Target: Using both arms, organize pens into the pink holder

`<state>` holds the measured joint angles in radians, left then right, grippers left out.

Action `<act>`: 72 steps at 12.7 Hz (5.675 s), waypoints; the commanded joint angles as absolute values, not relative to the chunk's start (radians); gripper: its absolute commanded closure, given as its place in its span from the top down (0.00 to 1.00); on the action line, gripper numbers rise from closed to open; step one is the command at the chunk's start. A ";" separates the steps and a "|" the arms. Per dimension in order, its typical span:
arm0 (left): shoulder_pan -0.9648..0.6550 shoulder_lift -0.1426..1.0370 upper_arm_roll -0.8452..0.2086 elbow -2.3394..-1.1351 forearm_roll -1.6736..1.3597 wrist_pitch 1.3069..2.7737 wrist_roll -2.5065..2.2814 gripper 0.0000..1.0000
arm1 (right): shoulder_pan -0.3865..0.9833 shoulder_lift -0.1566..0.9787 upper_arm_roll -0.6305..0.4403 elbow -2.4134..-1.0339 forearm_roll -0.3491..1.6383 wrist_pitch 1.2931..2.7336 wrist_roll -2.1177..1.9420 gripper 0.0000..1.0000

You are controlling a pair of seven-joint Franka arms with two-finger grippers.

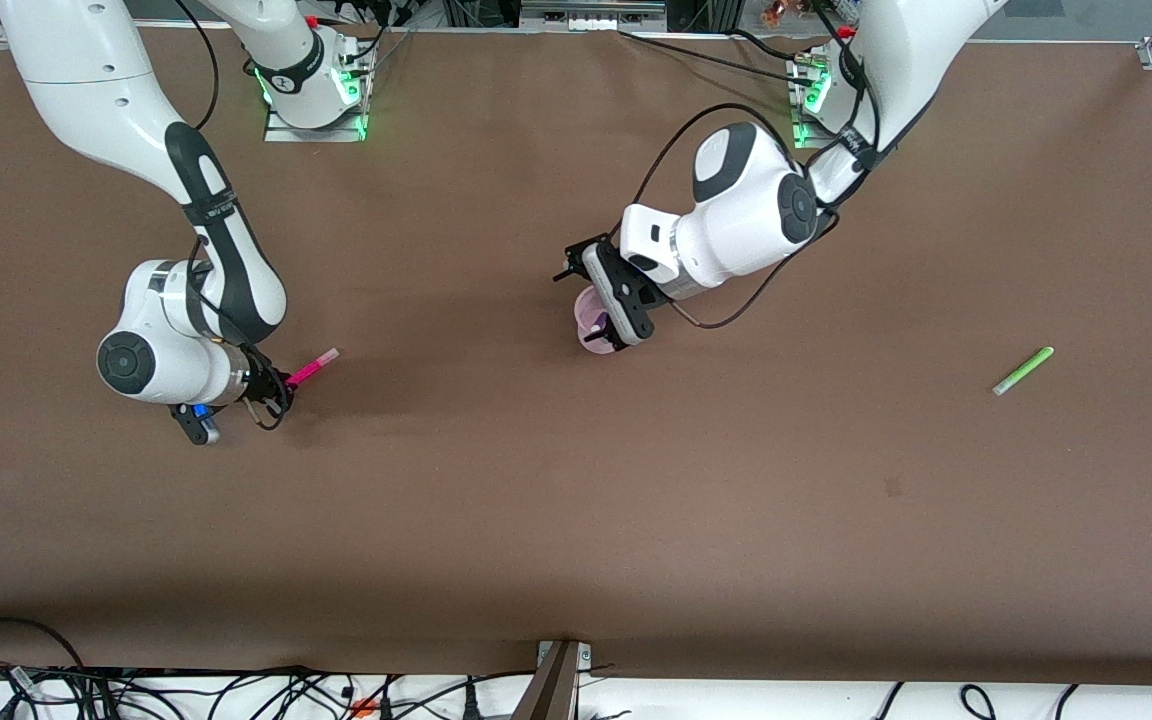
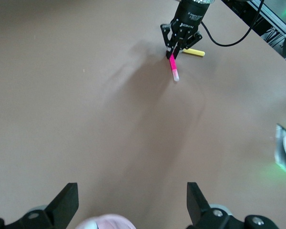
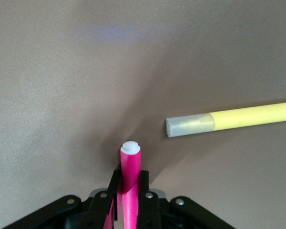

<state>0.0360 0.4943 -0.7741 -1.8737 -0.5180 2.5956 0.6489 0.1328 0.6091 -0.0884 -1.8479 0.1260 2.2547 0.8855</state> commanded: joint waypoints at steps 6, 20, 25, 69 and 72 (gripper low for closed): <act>0.274 0.382 -0.761 -1.697 -0.215 1.767 0.401 1.00 | 0.246 0.486 -0.071 -1.642 0.124 1.877 1.119 0.03; 0.008 -0.035 -0.059 -1.722 -0.008 1.777 -0.069 1.00 | 0.779 0.752 -0.083 -1.106 -0.233 1.911 2.052 0.00; 0.015 -0.074 -0.032 -1.751 -0.017 1.729 -0.069 1.00 | 0.900 0.758 -0.083 -1.108 -0.406 1.778 2.072 0.00; 0.009 -0.049 -0.035 -1.700 -0.003 1.611 -0.069 1.00 | 0.308 0.469 -0.202 -1.129 0.054 1.353 0.350 1.00; 0.008 -0.049 -0.038 -1.700 -0.003 1.611 -0.069 1.00 | 0.279 0.477 -0.311 -1.140 0.066 1.426 0.099 1.00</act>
<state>0.0163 -0.0592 -0.0404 -1.7278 -0.0022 1.6317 -0.0680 0.2976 0.4807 -0.2814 -1.1239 0.0603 1.3842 0.1957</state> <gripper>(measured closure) 0.000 0.000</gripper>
